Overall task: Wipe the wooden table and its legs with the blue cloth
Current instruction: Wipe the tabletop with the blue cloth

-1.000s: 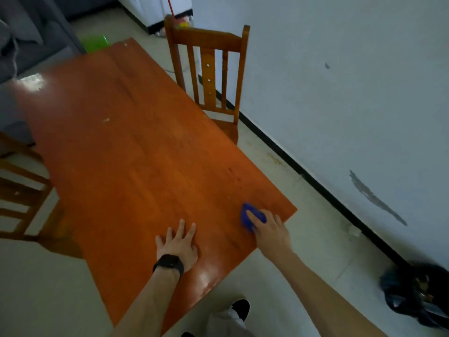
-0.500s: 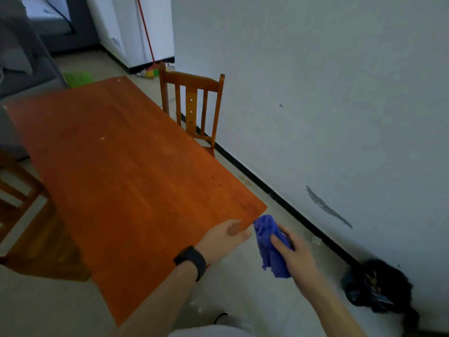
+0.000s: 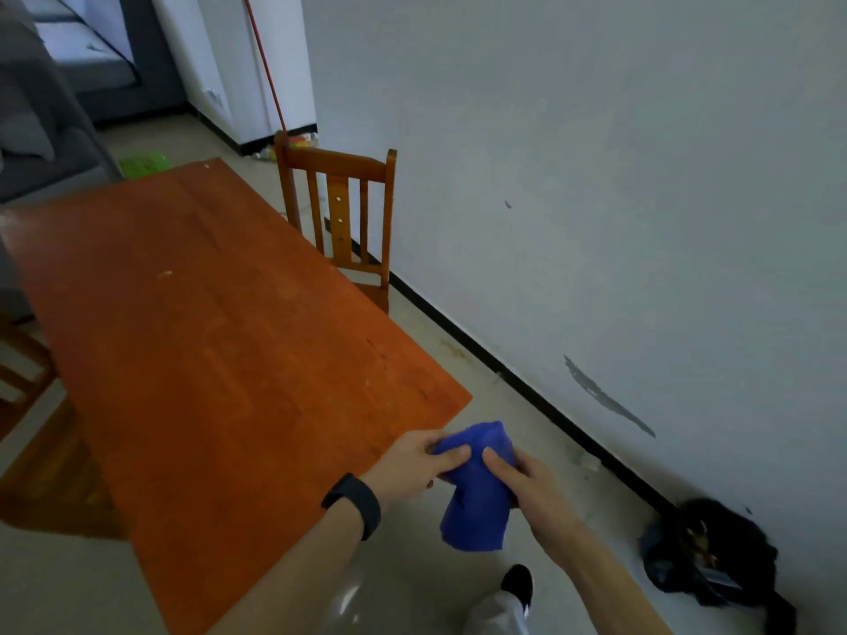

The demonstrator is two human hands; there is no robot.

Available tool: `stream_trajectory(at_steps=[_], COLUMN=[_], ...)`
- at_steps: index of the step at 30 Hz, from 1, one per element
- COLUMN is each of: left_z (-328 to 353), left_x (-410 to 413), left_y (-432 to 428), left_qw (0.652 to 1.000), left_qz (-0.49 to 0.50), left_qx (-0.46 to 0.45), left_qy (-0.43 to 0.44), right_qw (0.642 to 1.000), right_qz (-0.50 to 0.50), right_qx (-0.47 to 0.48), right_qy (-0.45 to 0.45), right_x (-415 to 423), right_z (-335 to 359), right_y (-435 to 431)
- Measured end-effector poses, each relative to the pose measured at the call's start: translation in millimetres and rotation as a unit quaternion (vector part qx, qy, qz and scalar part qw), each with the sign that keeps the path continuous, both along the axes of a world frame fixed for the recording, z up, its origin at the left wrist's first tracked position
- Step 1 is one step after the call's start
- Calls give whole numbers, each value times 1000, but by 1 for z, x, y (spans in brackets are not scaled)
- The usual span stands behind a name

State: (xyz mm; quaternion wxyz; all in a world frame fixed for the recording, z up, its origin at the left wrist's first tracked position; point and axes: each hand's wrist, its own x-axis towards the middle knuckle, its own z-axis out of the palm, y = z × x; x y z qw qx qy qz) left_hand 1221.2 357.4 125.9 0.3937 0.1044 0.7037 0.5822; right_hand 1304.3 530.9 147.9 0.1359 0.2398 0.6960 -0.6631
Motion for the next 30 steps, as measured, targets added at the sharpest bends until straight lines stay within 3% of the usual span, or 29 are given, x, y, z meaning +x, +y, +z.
stream_trajectory(at_steps=[8,12,18,26,30], left_z=[-48,-63,-48,-48,-61], left_x=[-27,-18,12,48,58], left_y=[117,171,211,257,266], left_qw=[978,965,943,894,860], left_qz=[192,241,313,438,499], left_qx=[-81,-103,-105,-63,-74], left_qy=[15,-7,-43,-70,-70], right_qw=[995,969,900,876,896], right_qz=[59,204,422,481,441], right_qx=[84,130,97,14,52], right_qy=[12,54,50,-25,17], right_x=[-81,-110,-105,-112,-102], right_z=[-73,-103,-76,-77,-87], right_y=[142,195,206,254,263])
